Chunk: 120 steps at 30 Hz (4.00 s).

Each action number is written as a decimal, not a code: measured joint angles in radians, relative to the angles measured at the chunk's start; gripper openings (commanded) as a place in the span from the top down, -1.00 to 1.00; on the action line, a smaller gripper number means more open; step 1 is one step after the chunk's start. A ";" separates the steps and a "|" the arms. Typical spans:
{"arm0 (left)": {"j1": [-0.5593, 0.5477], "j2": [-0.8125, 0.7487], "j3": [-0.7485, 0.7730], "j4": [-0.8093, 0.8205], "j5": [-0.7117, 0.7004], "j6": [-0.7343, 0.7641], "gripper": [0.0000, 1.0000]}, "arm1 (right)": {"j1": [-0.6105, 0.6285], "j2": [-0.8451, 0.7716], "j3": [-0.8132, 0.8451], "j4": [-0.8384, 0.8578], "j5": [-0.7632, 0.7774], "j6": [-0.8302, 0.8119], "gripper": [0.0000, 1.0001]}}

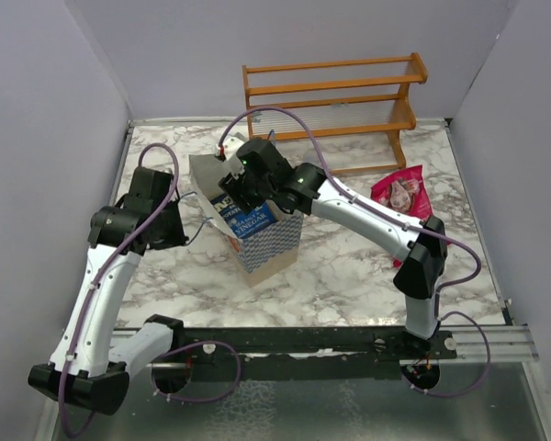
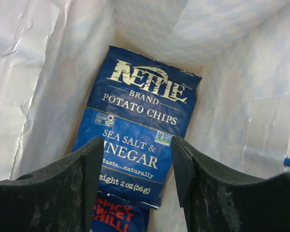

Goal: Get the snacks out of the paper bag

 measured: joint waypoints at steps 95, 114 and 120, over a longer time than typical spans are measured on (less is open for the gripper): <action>-0.027 0.847 1.039 0.391 0.763 -0.162 1.00 | -0.113 -0.274 -0.414 0.254 -0.451 0.142 -0.16; 0.225 0.735 1.015 0.369 0.877 -0.244 1.00 | -0.236 -0.349 -0.537 0.315 -0.507 0.293 -0.07; 0.294 0.734 1.040 0.359 0.975 -0.247 1.00 | -0.230 -0.214 -0.385 0.350 -0.624 0.369 -0.03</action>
